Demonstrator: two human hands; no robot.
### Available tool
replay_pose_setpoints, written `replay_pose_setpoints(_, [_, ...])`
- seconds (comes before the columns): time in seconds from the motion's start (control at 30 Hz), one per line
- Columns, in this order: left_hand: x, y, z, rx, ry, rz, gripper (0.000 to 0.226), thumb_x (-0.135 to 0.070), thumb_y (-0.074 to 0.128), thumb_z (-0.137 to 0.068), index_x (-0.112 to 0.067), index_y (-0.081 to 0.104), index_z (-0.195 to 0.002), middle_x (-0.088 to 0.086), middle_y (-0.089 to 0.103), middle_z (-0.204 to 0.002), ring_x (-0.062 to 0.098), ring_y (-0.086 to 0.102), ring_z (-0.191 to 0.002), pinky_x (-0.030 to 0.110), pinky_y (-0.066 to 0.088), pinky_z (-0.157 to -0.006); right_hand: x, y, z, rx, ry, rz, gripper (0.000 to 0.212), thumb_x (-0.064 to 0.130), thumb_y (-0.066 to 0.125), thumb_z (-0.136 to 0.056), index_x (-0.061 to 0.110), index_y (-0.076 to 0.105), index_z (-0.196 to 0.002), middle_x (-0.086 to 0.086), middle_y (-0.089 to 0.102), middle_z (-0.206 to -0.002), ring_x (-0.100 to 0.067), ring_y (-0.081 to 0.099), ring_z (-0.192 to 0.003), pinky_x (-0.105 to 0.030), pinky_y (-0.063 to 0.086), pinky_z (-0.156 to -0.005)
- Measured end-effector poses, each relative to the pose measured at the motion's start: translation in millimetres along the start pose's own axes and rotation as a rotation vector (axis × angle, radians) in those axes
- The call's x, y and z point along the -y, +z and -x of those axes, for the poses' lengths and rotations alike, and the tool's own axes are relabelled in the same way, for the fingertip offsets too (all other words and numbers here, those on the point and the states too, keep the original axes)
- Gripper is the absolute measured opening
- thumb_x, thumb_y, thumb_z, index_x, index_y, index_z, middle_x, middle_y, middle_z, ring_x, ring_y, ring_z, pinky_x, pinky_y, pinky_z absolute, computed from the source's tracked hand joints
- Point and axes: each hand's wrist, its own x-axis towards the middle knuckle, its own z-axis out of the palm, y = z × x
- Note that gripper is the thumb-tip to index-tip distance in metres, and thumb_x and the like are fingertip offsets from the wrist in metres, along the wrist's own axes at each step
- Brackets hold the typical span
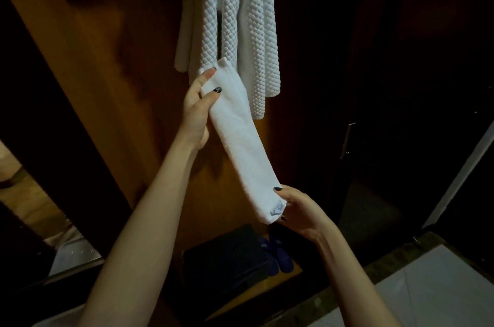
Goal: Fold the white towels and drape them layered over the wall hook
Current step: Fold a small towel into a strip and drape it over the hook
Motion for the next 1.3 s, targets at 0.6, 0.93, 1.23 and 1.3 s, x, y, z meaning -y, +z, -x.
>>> replay_pose_setpoints(0.6, [-21, -82, 5, 0.196, -0.245, -0.552, 0.04, -0.004, 0.072, -0.082, -0.027, 0.063, -0.114, -0.01, 0.072, -0.101, 0.002, 0.067, -0.091, 0.018, 0.055, -0.069, 49, -42, 24, -0.361, -0.335, 0.43, 0.032, 0.011, 0.065, -0.091, 0.012, 0.058, -0.06, -0.001, 0.061, -0.06, -0.013, 0.059, -0.06, -0.021, 0.046, -0.059])
replay_pose_setpoints(0.93, [-15, -74, 13, 0.246, -0.371, -0.613, 0.022, -0.026, 0.07, -0.087, -0.018, 0.068, -0.106, -0.001, 0.073, -0.101, 0.011, 0.067, -0.09, 0.027, 0.053, -0.074, 64, -57, 23, -0.494, -0.443, 0.478, 0.02, 0.01, 0.067, -0.09, 0.006, 0.052, -0.077, -0.006, 0.057, -0.07, -0.016, 0.059, -0.06, -0.029, 0.049, -0.05])
replay_pose_setpoints(1.23, [8, -68, 39, 0.015, -0.184, -0.448, 0.015, -0.021, 0.061, -0.095, -0.027, 0.063, -0.081, -0.01, 0.064, -0.084, 0.004, 0.059, -0.08, 0.021, 0.046, -0.071, 74, -63, 20, -0.465, -0.526, 0.326, 0.013, 0.016, 0.064, -0.094, 0.012, 0.061, -0.081, 0.003, 0.065, -0.073, -0.011, 0.062, -0.066, -0.026, 0.047, -0.056])
replay_pose_setpoints(1.3, [10, -64, 42, -0.059, -0.133, -0.437, 0.02, -0.02, 0.059, -0.096, -0.029, 0.061, -0.078, -0.013, 0.061, -0.08, 0.001, 0.056, -0.076, 0.019, 0.043, -0.067, 76, -61, 17, -0.461, -0.528, 0.298, 0.013, 0.018, 0.063, -0.094, 0.016, 0.062, -0.081, 0.005, 0.065, -0.073, -0.01, 0.062, -0.067, -0.027, 0.049, -0.057])
